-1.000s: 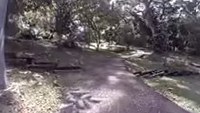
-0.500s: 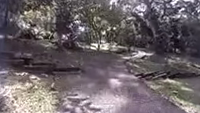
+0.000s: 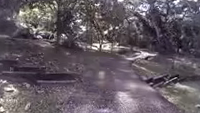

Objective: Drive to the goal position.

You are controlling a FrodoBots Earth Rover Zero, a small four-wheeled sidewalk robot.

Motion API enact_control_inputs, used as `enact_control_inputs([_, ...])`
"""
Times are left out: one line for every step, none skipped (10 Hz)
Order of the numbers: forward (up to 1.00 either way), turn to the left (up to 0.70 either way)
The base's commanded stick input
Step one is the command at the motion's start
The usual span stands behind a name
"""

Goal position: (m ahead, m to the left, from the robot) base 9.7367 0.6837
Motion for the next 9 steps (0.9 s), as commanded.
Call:
enact_control_inputs([0.00, 0.00])
enact_control_inputs([0.00, 0.00])
enact_control_inputs([0.64, 0.00])
enact_control_inputs([0.91, 0.00])
enact_control_inputs([1.00, 0.00])
enact_control_inputs([1.00, 0.00])
enact_control_inputs([1.00, 0.00])
enact_control_inputs([1.00, -0.02])
enact_control_inputs([1.00, -0.27])
